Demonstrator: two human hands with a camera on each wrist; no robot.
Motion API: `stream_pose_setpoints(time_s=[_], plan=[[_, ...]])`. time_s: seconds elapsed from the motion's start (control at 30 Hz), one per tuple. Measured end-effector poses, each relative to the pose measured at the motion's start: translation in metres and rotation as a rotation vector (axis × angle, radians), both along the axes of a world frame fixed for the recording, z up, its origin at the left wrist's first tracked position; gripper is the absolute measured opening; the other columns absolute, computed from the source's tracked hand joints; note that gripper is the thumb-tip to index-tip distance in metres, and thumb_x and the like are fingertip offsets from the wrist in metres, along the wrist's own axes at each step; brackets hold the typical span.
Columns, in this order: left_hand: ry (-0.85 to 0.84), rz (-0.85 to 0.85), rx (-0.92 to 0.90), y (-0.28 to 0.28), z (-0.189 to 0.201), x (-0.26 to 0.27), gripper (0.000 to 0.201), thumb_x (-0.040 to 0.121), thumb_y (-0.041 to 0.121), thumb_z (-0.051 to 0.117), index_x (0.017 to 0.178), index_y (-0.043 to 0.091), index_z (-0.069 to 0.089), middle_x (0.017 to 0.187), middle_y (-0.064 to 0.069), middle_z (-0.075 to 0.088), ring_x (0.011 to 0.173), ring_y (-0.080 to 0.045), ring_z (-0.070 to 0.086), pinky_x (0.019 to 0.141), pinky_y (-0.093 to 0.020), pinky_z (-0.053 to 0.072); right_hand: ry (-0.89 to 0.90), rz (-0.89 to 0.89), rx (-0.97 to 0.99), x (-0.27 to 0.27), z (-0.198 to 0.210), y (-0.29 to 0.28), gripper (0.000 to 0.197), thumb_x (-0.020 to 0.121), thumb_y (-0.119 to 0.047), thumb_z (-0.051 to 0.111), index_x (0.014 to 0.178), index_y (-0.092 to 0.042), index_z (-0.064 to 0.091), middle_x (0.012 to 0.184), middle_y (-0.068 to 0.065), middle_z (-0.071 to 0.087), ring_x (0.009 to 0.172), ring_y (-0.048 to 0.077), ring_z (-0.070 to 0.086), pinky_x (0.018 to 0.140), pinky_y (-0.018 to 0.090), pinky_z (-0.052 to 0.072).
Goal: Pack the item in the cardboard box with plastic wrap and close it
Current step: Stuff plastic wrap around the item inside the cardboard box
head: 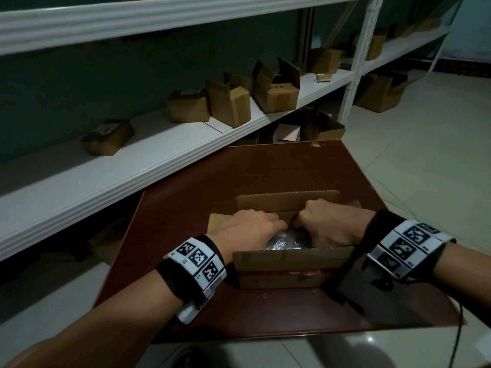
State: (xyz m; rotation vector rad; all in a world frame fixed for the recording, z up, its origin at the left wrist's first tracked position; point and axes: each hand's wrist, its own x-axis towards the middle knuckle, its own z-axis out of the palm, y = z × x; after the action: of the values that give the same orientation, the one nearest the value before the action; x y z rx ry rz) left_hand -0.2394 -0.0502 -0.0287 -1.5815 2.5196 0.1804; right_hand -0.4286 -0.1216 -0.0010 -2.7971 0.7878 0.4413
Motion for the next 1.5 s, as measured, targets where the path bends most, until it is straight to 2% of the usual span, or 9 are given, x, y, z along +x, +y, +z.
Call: stream_pose_setpoints(time_s=[0.33,0.53,0.67,0.83,0.9,1.17,1.27,1.37,1.5], plan=[[0.119,0.072,0.100,0.007,0.020,0.000,0.046,0.091,0.049,0.068,0.133,0.032,0.060,0.107,0.004,0.070,0.095,-0.019,0.068,0.079,-0.044,0.060,-0.026,0.002,0.027,-0.004,0.005,0.001,0.015,0.089,-0.034,0.064,0.091,-0.021,0.069,0.084,-0.006,0.067,0.072,0.009,0.062,0.070,0.026,0.056],[0.084,0.131,0.063,0.014,0.056,0.005,0.040,0.083,0.038,0.085,0.117,0.020,0.075,0.106,0.004,0.073,0.093,-0.011,0.067,0.074,-0.022,0.053,-0.039,-0.024,-0.019,-0.005,0.004,0.004,0.027,0.085,-0.032,0.068,0.067,-0.024,0.051,0.070,-0.008,0.052,0.068,0.016,0.060,0.064,0.030,0.054],[0.005,0.139,0.060,0.018,0.054,0.004,0.021,0.087,0.024,0.082,0.104,0.016,0.077,0.078,0.010,0.059,0.073,-0.010,0.058,0.055,-0.012,0.038,-0.045,-0.026,0.000,-0.009,0.005,0.005,0.024,0.087,-0.029,0.069,0.070,-0.024,0.053,0.076,-0.005,0.058,0.066,0.011,0.057,0.056,0.020,0.044],[0.049,0.156,0.120,0.022,0.054,0.006,0.023,0.089,0.012,0.076,0.111,0.017,0.079,0.098,0.001,0.074,0.082,-0.011,0.068,0.068,-0.021,0.057,-0.049,-0.021,-0.023,-0.010,0.006,0.007,0.020,0.088,-0.030,0.070,0.077,-0.021,0.055,0.071,-0.009,0.048,0.059,0.005,0.046,0.056,0.020,0.040],[0.003,0.132,0.107,0.021,0.052,0.003,0.015,0.088,0.010,0.075,0.098,0.019,0.080,0.091,0.000,0.073,0.078,-0.015,0.069,0.066,-0.029,0.061,-0.038,-0.008,-0.055,-0.011,0.005,0.007,0.020,0.090,-0.025,0.065,0.074,-0.019,0.053,0.069,-0.009,0.046,0.056,0.001,0.043,0.051,0.017,0.036],[-0.238,-0.012,0.018,0.007,0.045,-0.018,0.021,0.096,0.035,0.066,0.100,0.015,0.070,0.086,-0.002,0.064,0.073,-0.021,0.057,0.071,-0.035,0.050,-0.009,0.027,-0.114,-0.012,0.003,0.007,0.040,0.093,-0.019,0.058,0.060,-0.027,0.036,0.065,-0.011,0.043,0.053,0.001,0.042,0.045,0.013,0.027],[-0.328,-0.052,0.008,0.001,0.040,-0.025,0.016,0.094,0.030,0.065,0.100,0.016,0.069,0.075,0.001,0.053,0.065,-0.020,0.048,0.067,-0.036,0.043,-0.007,0.044,-0.144,-0.012,0.003,0.008,0.038,0.088,-0.025,0.063,0.060,-0.024,0.037,0.062,-0.010,0.040,0.051,0.003,0.039,0.044,0.014,0.024],[-0.340,-0.071,-0.016,0.002,0.033,-0.024,0.015,0.095,0.028,0.061,0.104,0.017,0.066,0.084,-0.002,0.065,0.069,-0.024,0.055,0.064,-0.037,0.046,-0.022,0.049,-0.143,-0.013,0.003,0.010,0.032,0.088,-0.026,0.063,0.064,-0.020,0.042,0.061,-0.010,0.040,0.052,0.009,0.044,0.044,0.013,0.025],[-0.277,-0.050,-0.042,0.009,0.023,-0.017,0.011,0.100,0.019,0.052,0.111,0.017,0.056,0.094,-0.001,0.064,0.069,-0.023,0.056,0.062,-0.037,0.046,-0.039,0.047,-0.110,-0.015,0.007,0.013,0.038,0.090,-0.028,0.063,0.062,-0.026,0.038,0.067,-0.009,0.045,0.055,0.000,0.042,0.046,0.011,0.028]])
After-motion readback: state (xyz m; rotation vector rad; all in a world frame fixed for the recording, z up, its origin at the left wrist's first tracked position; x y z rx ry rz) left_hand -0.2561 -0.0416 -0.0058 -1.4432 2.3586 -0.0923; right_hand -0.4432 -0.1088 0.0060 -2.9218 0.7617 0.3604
